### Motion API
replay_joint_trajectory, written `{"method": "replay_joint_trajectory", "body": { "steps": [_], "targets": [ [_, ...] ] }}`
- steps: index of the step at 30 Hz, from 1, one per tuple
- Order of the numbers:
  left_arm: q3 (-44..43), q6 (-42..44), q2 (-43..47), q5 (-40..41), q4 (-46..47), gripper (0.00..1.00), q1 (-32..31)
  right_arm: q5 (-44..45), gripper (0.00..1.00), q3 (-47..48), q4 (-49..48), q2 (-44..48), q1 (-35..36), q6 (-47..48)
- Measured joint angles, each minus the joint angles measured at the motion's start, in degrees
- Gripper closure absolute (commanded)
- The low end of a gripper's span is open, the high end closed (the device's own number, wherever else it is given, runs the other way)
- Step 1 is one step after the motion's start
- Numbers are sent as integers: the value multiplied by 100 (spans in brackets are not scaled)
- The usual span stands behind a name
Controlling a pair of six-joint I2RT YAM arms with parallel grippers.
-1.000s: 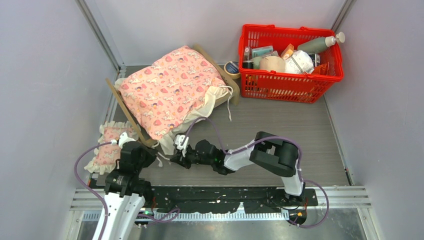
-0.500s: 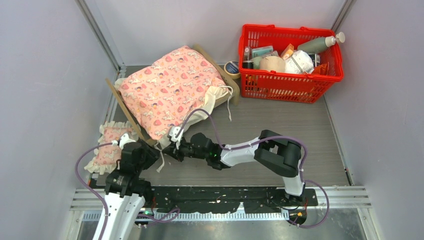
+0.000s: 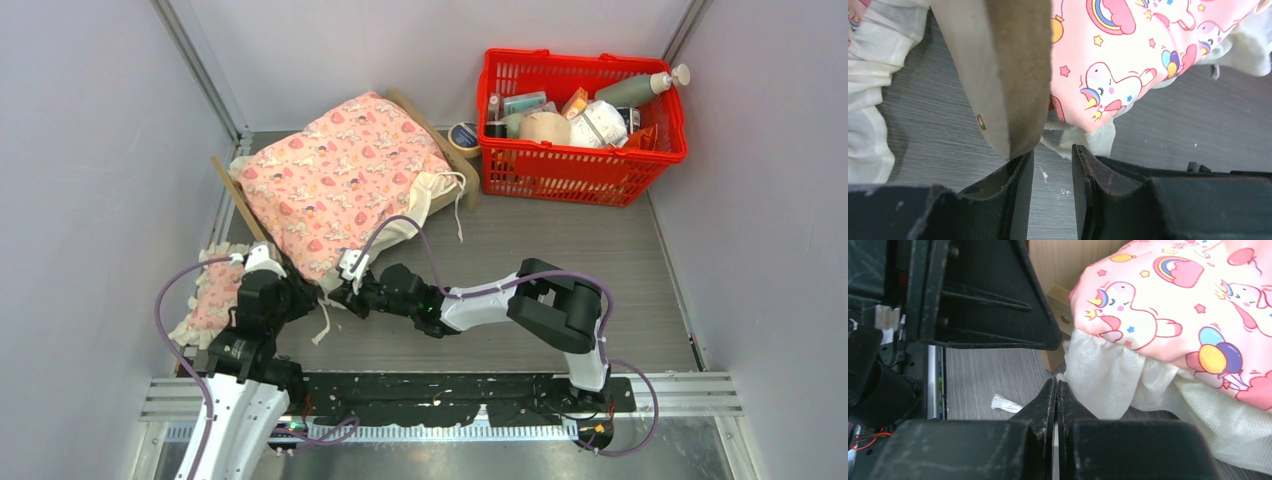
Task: Set up the pet bed
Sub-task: Tie the ropes to the bed frame.
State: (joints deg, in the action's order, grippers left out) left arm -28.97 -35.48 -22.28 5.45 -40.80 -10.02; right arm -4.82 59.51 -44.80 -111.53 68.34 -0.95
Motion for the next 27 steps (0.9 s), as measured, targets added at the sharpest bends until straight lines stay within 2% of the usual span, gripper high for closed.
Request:
{"method": "replay_joint_trajectory", "body": {
  "steps": [8, 15, 27],
  "targets": [
    [-11, 450, -284, -52, 90, 63, -42, 219, 95, 2, -72, -140, -142, 2],
    [173, 590, -452, 13, 544, 62, -179, 201, 95, 2, -216, -149, -186, -2],
    [168, 616, -1110, 796, 848, 64, -717, 105, 95, -4, -439, -160, -184, -68]
  ]
}}
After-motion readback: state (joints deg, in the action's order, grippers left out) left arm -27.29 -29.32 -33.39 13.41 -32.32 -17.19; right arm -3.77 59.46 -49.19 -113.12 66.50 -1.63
